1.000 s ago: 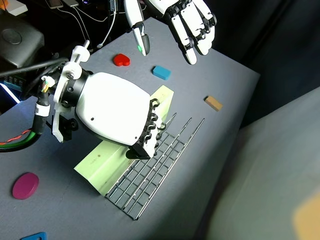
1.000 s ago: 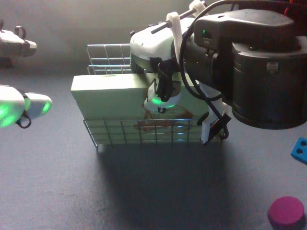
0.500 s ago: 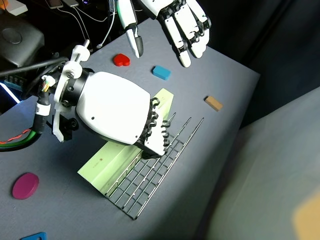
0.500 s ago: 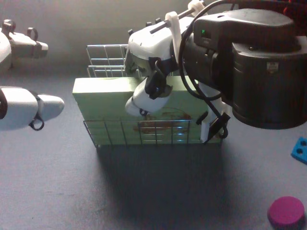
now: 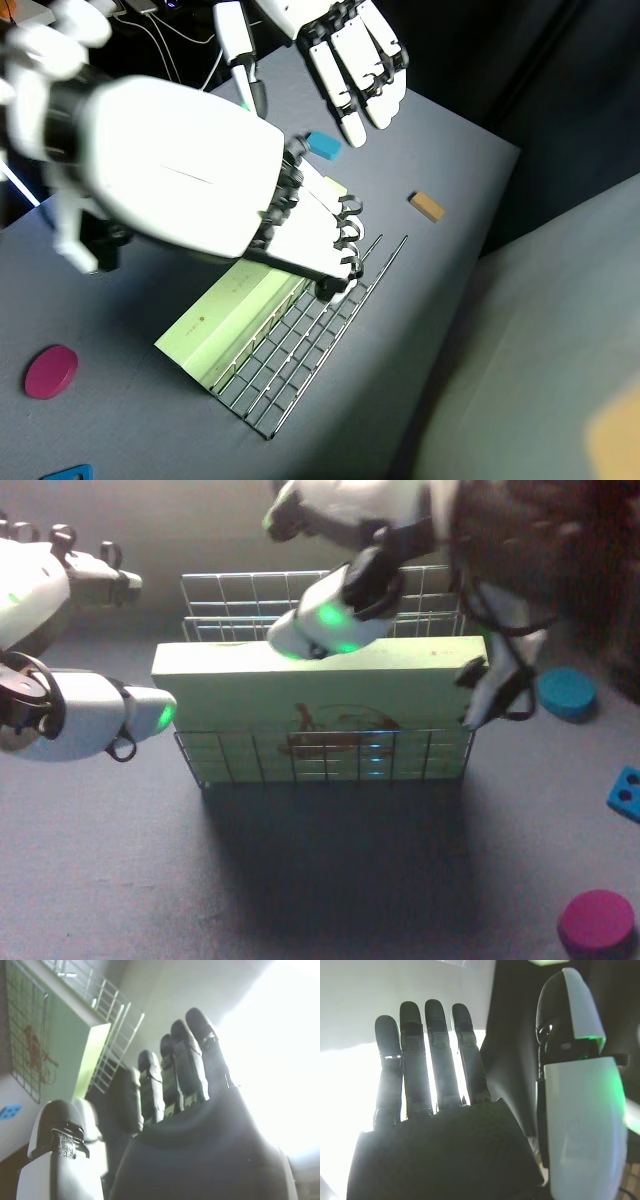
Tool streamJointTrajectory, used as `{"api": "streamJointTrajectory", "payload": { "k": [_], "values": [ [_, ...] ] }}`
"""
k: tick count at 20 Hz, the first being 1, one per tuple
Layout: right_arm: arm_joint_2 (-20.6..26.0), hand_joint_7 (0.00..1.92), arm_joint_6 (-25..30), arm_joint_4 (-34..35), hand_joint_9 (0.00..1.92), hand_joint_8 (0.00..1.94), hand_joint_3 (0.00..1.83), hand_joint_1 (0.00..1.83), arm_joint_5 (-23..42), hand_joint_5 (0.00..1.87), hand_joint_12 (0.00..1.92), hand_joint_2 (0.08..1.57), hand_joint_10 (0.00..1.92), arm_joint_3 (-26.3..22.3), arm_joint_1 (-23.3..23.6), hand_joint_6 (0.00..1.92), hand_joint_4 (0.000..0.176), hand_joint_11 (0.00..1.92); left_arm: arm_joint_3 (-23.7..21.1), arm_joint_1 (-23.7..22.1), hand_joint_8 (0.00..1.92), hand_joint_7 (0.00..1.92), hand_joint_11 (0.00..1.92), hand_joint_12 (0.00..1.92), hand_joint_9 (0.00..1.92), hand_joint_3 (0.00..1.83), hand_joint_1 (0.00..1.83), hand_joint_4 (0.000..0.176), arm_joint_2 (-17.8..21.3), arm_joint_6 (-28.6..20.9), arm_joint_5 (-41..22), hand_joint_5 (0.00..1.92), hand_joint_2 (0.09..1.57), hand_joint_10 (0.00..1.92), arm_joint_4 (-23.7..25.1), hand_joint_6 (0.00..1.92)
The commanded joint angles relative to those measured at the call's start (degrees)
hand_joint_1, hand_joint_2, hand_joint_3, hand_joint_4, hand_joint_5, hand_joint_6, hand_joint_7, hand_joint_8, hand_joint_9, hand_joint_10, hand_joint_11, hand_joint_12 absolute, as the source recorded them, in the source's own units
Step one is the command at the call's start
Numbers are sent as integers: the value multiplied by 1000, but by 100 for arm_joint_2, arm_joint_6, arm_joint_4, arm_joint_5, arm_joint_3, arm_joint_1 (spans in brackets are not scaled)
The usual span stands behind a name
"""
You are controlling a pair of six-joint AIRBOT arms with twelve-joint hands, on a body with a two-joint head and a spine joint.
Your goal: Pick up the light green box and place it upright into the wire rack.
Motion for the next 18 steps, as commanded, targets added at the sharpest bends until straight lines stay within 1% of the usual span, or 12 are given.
{"api": "streamJointTrajectory", "payload": {
  "k": [1,4,7,9,11,12,13,14,15,16,17,18],
  "values": [
    [123,474,-47,-435,432,4,1,643,-130,444,1258,1010,50,-143,160,6,0,44,-23,-38,0,235,41,671,266,2,313,78,-26,-12,83,304,1163,1,457,2],
    [801,479,-359,-451,434,5,1,645,-229,453,1257,1009,47,-728,270,9,0,49,-64,-104,0,234,44,672,269,2,311,78,-90,-12,185,305,1163,2,473,2],
    [1622,485,-461,-550,444,6,5,639,-666,463,1254,1019,47,-1300,376,12,0,55,-134,-137,0,234,39,670,269,1,309,78,-173,-55,348,306,1163,1,494,2],
    [2075,504,-567,-549,475,8,14,557,-698,465,1233,1070,44,-1554,448,7,0,107,-138,-141,1,237,38,670,272,1,308,77,-270,-82,387,310,1163,2,495,3],
    [2428,612,-577,-547,625,26,7,505,-897,560,1218,1109,84,-1724,450,27,0,288,-137,-152,7,315,109,682,358,1,303,76,-360,-82,403,337,1167,11,499,3],
    [2596,760,-586,-547,770,67,4,478,-1016,713,1250,1144,165,-1800,435,77,0,450,-137,-143,13,467,247,697,514,1,296,66,-403,-82,426,416,1172,22,499,7],
    [2693,881,-607,-547,779,135,0,482,-1056,829,1333,1164,534,-1849,423,175,0,563,-137,-133,21,640,401,705,693,0,294,43,-445,-83,467,520,1176,39,499,7],
    [2761,889,-624,-545,761,504,2,515,-1071,807,1498,1184,1044,-1885,408,653,0,680,-130,-122,49,827,604,755,904,0,302,11,-490,-100,495,670,1178,92,499,12],
    [2774,839,-627,-544,794,1010,2,534,-1081,741,1668,1199,1444,-1895,390,1191,0,830,-125,-121,90,970,746,908,996,0,328,0,-511,-104,497,840,1176,317,499,20],
    [2775,786,-574,-536,846,1485,2,558,-1046,682,1853,1209,1798,-1921,324,1610,0,965,-114,-122,310,1003,812,1186,903,0,377,0,-564,-127,519,971,1158,862,499,80],
    [2773,768,-516,-414,932,1730,3,572,-1014,651,1907,1221,1896,-1964,219,1778,0,1063,-96,-124,783,901,826,1435,831,0,421,0,-624,-145,536,908,1151,1267,499,453],
    [2721,809,-511,-214,1036,1899,0,599,-973,666,1918,1217,1916,-1999,90,1839,0,1189,-83,-124,1298,776,836,1687,799,0,464,0,-686,-159,546,740,1152,1582,499,1048]
  ]
}}
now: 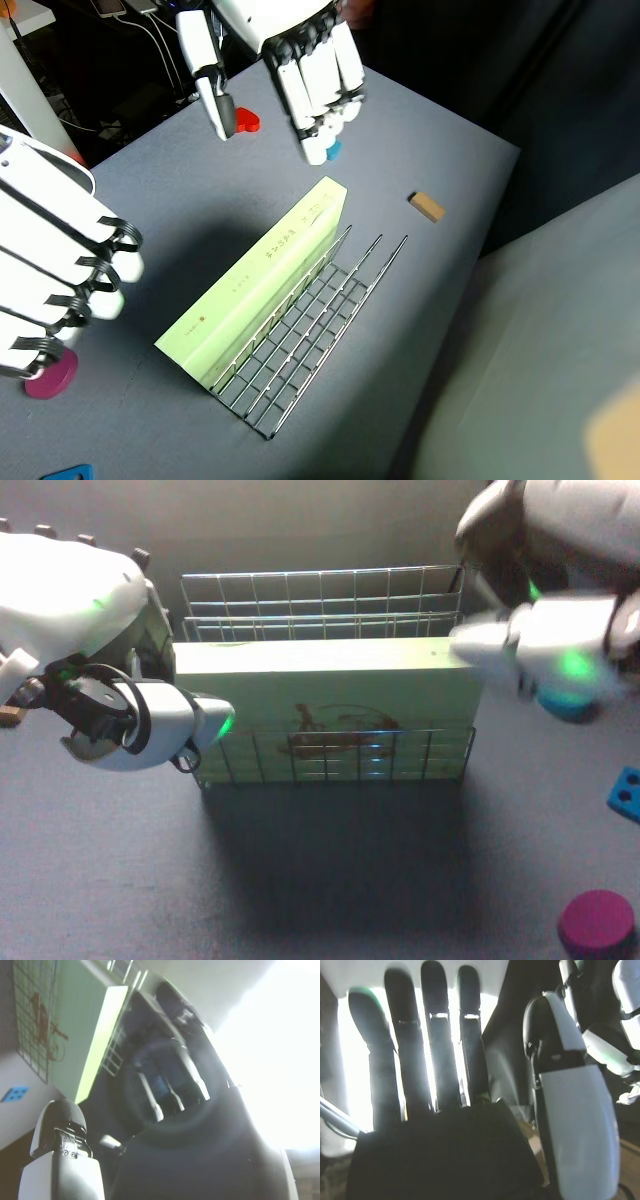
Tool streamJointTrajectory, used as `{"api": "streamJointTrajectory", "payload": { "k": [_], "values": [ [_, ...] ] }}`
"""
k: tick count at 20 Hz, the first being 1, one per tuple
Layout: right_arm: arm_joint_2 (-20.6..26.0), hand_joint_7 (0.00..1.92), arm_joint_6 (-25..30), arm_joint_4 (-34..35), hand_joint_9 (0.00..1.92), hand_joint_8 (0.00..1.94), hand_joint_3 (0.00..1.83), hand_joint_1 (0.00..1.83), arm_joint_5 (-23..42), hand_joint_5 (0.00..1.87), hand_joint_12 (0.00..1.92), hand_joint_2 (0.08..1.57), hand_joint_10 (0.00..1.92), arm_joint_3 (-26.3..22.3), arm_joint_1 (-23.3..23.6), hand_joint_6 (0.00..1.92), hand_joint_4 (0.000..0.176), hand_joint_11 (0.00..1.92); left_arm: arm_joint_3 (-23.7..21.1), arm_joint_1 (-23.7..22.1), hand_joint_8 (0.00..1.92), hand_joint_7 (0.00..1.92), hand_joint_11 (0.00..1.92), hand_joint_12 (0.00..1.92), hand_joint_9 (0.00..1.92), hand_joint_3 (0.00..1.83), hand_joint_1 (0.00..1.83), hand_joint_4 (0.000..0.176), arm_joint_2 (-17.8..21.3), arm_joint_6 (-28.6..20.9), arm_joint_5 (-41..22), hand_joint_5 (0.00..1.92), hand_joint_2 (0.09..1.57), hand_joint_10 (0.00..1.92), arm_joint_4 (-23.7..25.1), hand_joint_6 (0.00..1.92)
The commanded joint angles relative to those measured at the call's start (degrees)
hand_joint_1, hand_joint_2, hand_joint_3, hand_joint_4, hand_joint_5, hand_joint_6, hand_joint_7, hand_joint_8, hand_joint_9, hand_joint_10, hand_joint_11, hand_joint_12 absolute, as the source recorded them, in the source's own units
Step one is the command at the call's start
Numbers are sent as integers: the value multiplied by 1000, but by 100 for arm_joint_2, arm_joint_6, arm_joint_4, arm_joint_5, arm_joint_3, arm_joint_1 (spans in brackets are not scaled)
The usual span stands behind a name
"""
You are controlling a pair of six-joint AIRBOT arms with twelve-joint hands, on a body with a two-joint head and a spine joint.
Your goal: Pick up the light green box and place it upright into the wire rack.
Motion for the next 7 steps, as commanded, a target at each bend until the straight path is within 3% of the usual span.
{"api": "streamJointTrajectory", "payload": {
  "k": [1,2,3,4,5,6,7],
  "values": [
    [-45,895,20,-146,1114,1933,1,610,-92,705,1920,1221,1920,-33,14,1905,0,1305,11,-48,1671,674,838,1874,741,4,476,0,-33,-14,81,589,1168,1845,497,1566],
    [-114,960,59,-69,1151,1939,8,613,-61,809,1921,1253,1921,-33,-37,1918,0,1388,13,-48,1871,667,846,1912,758,8,476,0,-81,-16,94,560,1195,1906,497,1850],
    [-159,1022,118,-65,1212,1941,12,595,3,889,1921,1294,1921,-33,-76,1920,0,1471,14,-47,1911,720,869,1919,796,7,478,11,-115,-17,113,622,1210,1918,497,1907],
    [-195,1314,170,-63,1577,1941,24,460,69,1124,1921,1435,1921,-33,-104,1921,0,1754,14,-40,1921,1045,1149,1921,1089,3,520,0,-164,-27,146,979,1232,1921,497,1920],
    [-198,1314,197,-63,1577,1941,24,460,81,1124,1921,1435,1921,-33,-131,1921,0,1754,14,-29,1921,1045,1149,1921,1089,3,520,0,-198,-31,164,979,1232,1921,497,1920],
    [-198,1381,195,-63,1626,1941,0,430,81,1182,1921,1485,1921,-33,-136,1921,0,1813,14,-21,1921,1164,1262,1921,1202,2,544,0,-214,-38,168,1099,1239,1921,497,1921],
    [-196,1414,180,-63,1634,1941,0,412,78,1233,1921,1517,1921,-35,-151,1921,73,1836,14,-16,1921,1229,1342,1921,1265,2,567,0,-228,-40,178,1166,1245,1921,497,1921]
  ]
}}
